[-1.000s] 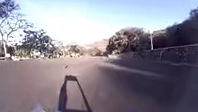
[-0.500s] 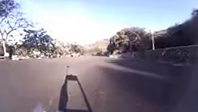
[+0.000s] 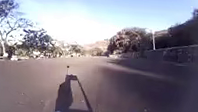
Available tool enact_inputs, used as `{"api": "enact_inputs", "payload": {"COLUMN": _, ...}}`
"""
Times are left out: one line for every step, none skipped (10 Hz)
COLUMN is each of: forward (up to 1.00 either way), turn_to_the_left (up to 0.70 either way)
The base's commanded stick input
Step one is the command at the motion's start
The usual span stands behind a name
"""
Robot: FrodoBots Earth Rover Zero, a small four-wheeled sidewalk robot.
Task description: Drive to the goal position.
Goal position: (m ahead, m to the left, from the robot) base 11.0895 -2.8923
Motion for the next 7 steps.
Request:
{"api": "enact_inputs", "payload": {"forward": 0.5, "turn_to_the_left": 0.0}}
{"api": "enact_inputs", "payload": {"forward": 0.5, "turn_to_the_left": 0.0}}
{"api": "enact_inputs", "payload": {"forward": 0.5, "turn_to_the_left": 0.0}}
{"api": "enact_inputs", "payload": {"forward": 0.5, "turn_to_the_left": 0.0}}
{"api": "enact_inputs", "payload": {"forward": 0.5, "turn_to_the_left": 0.0}}
{"api": "enact_inputs", "payload": {"forward": 0.5, "turn_to_the_left": 0.0}}
{"api": "enact_inputs", "payload": {"forward": 0.5, "turn_to_the_left": 0.0}}
